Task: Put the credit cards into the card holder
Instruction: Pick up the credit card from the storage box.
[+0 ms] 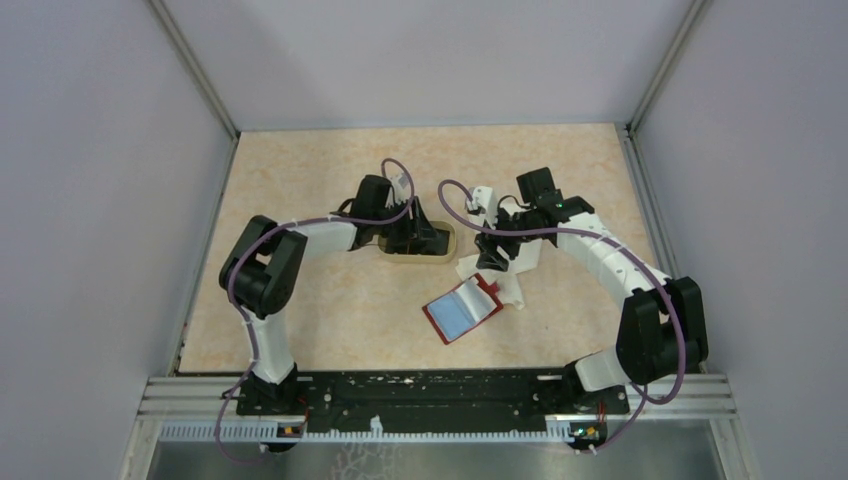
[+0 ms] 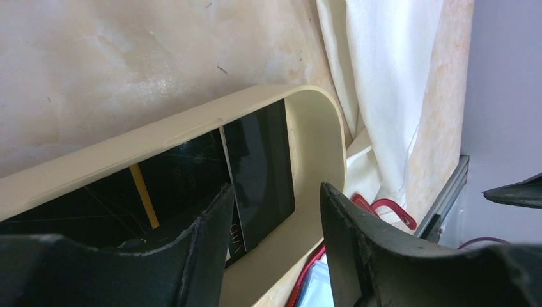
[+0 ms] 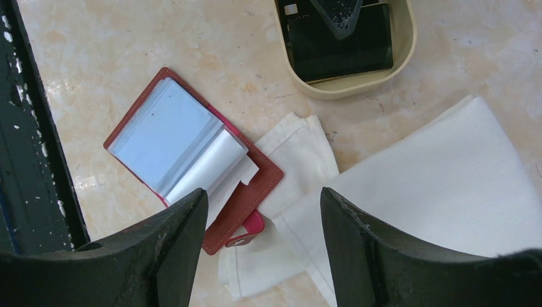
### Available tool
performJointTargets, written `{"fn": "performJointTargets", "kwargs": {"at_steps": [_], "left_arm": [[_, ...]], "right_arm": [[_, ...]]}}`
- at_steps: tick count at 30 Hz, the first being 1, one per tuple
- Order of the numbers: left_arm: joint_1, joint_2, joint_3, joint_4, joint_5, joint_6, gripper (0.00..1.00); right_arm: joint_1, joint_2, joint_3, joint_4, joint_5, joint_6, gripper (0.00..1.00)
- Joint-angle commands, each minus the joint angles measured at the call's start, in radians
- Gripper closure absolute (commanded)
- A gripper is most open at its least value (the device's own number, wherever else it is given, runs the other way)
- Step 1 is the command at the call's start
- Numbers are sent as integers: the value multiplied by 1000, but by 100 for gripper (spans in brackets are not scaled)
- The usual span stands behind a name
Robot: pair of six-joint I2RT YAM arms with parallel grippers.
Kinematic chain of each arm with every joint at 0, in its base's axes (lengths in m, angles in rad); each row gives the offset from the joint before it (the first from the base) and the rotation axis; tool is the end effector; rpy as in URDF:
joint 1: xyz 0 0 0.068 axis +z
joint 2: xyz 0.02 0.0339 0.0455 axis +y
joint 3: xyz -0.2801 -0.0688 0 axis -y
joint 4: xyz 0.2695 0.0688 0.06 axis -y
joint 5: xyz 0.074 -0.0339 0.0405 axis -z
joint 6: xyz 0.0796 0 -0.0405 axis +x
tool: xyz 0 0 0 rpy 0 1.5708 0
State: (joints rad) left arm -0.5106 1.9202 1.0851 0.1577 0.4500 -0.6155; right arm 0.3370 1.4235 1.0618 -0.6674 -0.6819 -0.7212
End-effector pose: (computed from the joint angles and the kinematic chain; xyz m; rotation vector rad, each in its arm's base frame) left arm 0.3798 -0.2524 0.1258 0.1367 2.4057 -1.0760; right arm 0.2875 0.1539 0.2350 -1.4154 1.9522 0.7085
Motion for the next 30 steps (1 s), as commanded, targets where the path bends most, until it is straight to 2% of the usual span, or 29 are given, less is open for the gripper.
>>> {"fn": "performJointTargets", "kwargs": {"at_steps": [1,8,17,22,30], "left_arm": [[3,38,-3,22,59,-41,41],[2,7,-51,179,146,-136,43],[2,21,-66,279,201,-204,52],[0,69,-49,279,196,-195,53],[-24,97,38,103,95,-81,50]], "right_arm": [[-5,-35,16,27,-16,-7,35],[-4,-37,14,27,-17,-7,35],[-6,-42,12,27,-18,-9,35],[-5,-40,12,25,-21,-10,35],[-6,-40,12,23,-23,-12,35]]}}
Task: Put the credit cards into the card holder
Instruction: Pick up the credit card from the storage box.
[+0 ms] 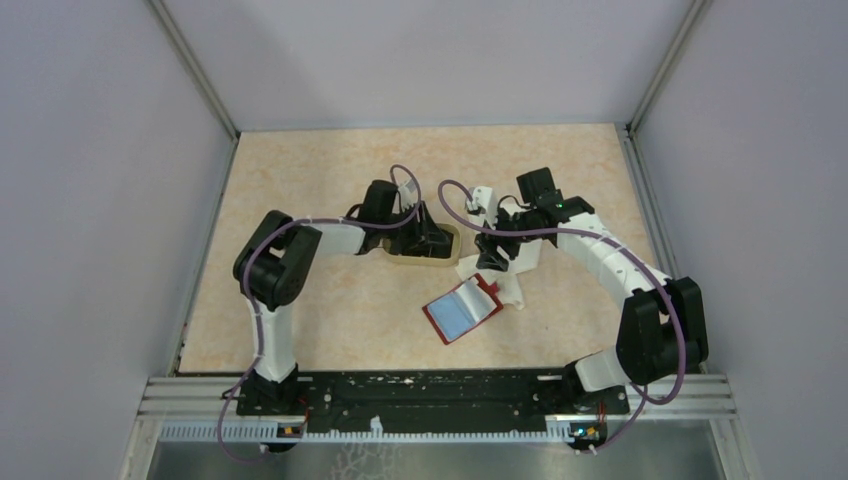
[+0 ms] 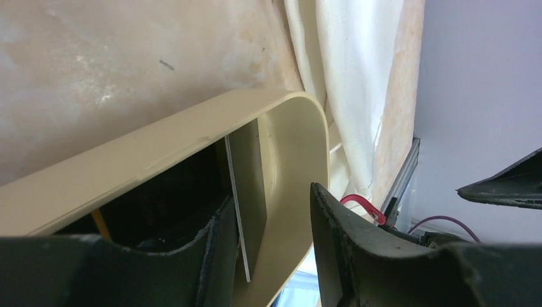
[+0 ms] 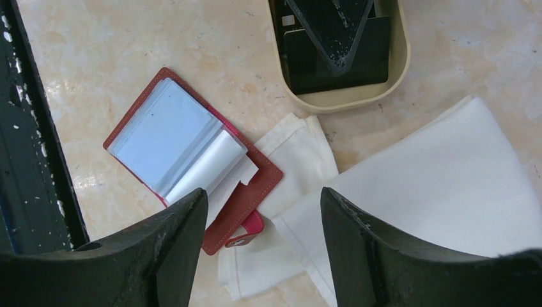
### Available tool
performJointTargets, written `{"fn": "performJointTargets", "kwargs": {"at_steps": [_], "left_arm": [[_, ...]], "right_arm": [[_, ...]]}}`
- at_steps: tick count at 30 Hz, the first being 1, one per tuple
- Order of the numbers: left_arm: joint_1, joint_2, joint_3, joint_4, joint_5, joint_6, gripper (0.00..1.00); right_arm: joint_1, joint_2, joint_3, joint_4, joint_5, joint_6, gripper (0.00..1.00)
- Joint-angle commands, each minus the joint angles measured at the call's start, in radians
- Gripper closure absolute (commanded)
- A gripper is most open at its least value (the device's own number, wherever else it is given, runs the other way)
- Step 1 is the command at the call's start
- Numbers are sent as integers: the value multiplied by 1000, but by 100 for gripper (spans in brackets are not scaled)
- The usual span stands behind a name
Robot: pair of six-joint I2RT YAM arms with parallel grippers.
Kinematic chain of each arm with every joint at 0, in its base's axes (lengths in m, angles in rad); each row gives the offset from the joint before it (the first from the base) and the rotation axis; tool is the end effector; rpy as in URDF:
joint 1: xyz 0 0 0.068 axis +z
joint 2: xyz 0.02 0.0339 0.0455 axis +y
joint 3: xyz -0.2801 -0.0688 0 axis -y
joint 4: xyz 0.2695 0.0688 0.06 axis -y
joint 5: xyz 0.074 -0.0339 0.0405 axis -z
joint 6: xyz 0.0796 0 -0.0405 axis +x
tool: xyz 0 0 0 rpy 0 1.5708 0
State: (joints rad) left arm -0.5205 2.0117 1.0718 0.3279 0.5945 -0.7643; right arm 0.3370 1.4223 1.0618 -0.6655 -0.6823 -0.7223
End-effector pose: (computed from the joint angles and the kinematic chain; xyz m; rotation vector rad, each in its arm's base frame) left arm 0.3782 -0.2682 0.1042 0.0866 2.4031 -1.3221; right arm 0.2875 0.1539 0.2355 -1.4160 1.9482 0.7070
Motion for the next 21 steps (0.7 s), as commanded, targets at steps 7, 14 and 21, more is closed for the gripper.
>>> {"fn": "performJointTargets", "kwargs": {"at_steps": [7,14,21], "left_arm": [[-17,45,98,-105,-49,87,51],[-18,31,100,-104,-30,84,57],[-4,-15,40,-40,0,44,59]], "right_arm": [[-6,-39,14,19,-26,-12,35],[-6,-40,13,18,-27,-14,35],[-6,-41,14,18,-29,-17,35]]}}
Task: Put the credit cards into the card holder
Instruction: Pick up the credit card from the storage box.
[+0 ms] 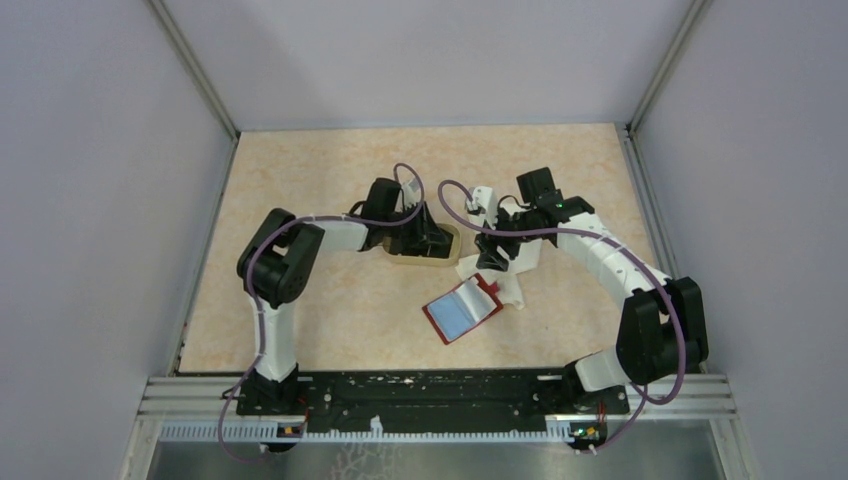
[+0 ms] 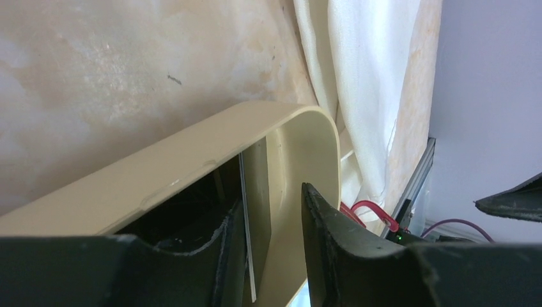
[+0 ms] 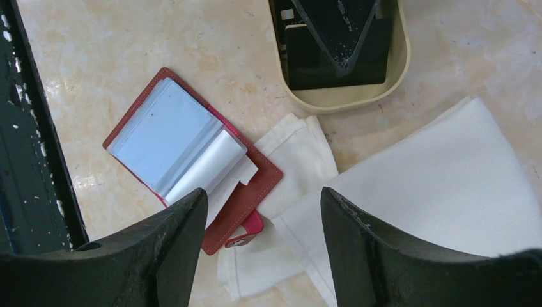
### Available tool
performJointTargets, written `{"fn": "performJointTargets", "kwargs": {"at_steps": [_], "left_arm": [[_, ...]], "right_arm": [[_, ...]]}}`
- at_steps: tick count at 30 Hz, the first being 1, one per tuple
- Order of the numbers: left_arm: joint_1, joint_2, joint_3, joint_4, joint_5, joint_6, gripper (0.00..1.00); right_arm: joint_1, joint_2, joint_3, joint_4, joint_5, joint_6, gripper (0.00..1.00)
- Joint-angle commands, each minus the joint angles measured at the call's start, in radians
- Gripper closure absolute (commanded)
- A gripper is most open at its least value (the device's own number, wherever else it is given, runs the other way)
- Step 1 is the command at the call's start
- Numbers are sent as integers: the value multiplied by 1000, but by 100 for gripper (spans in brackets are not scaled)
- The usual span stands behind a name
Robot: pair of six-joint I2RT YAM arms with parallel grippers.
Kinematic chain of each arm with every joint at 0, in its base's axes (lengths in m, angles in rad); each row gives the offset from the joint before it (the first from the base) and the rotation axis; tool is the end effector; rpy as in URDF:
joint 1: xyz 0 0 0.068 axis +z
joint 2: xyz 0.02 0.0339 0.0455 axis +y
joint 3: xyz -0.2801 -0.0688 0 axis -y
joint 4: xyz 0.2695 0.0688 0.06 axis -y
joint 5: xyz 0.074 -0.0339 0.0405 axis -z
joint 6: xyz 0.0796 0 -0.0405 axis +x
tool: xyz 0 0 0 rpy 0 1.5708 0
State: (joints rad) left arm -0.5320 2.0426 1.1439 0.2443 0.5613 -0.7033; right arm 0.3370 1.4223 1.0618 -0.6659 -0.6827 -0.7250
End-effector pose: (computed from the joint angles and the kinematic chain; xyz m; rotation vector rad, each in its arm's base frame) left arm 0.3872 -0.2771 0.1034 0.1350 2.4260 -1.2524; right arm 0.2875 0.1539 0.2355 -1.4184 1.9461 0.7064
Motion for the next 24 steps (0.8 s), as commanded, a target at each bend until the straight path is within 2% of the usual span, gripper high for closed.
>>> {"fn": "performJointTargets", "kwargs": {"at_steps": [1,11,24], "left_arm": [[10,-49,-40,54,41,-23,60],[35,-92,-91,107,73,-53,63],[58,-91,-114,134,81,-58,77]], "right_arm": [[-5,-40,13,18,-30,-14,35],[-5,-40,12,18,-31,-14,35],[-5,-41,12,16,-28,-16,35]]}}
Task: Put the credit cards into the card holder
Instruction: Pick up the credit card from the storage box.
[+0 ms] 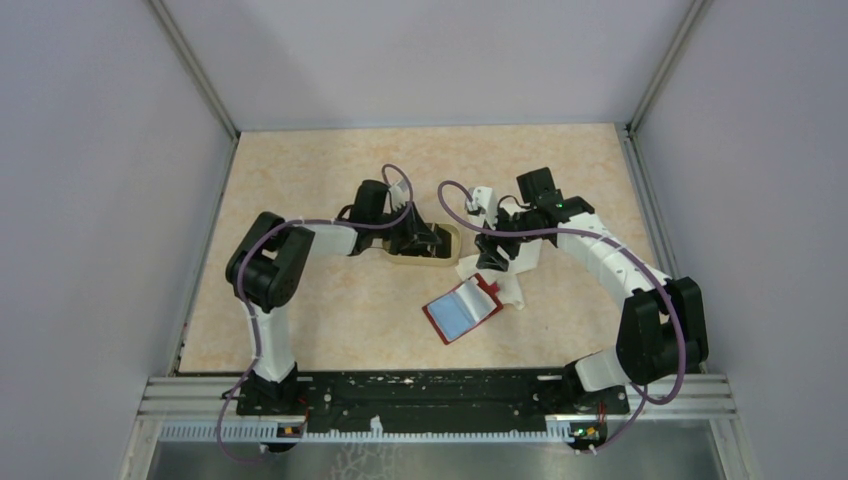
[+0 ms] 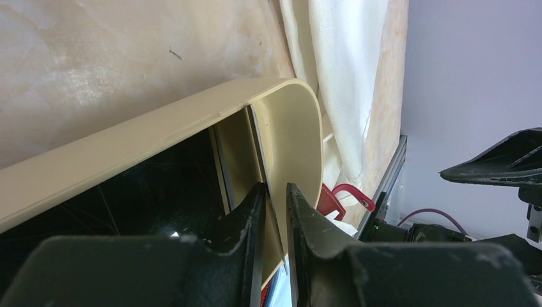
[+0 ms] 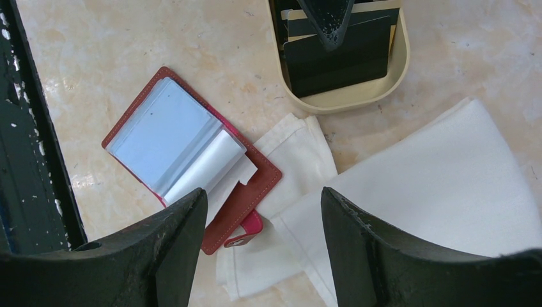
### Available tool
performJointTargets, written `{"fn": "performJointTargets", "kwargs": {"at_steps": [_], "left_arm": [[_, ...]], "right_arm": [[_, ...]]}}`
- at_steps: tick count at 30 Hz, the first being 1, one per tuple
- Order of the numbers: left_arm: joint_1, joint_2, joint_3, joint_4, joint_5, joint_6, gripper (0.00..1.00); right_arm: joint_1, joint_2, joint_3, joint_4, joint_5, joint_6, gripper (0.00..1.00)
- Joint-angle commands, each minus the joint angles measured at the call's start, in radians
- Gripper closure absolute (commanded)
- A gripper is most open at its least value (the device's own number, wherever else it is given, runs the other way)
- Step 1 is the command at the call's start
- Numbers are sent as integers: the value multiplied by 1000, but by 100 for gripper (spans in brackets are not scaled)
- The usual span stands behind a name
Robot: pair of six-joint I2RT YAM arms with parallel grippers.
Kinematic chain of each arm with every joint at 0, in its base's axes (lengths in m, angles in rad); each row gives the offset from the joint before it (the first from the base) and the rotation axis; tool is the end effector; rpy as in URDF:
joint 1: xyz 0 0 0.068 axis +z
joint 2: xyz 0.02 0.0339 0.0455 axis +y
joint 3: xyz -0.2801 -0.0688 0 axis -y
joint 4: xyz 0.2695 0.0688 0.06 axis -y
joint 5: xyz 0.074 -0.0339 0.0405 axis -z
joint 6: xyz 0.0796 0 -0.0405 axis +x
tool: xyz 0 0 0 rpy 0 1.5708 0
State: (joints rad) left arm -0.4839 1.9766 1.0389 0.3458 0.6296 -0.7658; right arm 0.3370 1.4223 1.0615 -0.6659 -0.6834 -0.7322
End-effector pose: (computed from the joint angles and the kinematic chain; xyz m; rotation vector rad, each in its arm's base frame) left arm 0.3794 -0.2523 0.1119 0.0732 2.3764 -1.3486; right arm 0.2874 0.1540 0.2354 -1.4248 1.9399 0.7041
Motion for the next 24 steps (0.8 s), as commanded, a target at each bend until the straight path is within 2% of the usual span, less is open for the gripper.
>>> {"fn": "performJointTargets", "kwargs": {"at_steps": [1,10,13,20,24], "left_arm": [[13,-29,-10,26,6,10,77],[30,-62,-32,-16,-15,52,78],[37,-62,-37,-15,-11,56,85],[41,-81,-36,-51,-35,82,87],[42,-101,-37,-91,-81,117,95]], "right_arm": [[-5,-40,13,16,-27,-9,35],[-6,-42,13,16,-28,-9,35],[-5,-43,13,17,-28,-9,35],[-5,-42,14,15,-28,-9,35],[-4,-43,13,15,-29,-9,35]]}}
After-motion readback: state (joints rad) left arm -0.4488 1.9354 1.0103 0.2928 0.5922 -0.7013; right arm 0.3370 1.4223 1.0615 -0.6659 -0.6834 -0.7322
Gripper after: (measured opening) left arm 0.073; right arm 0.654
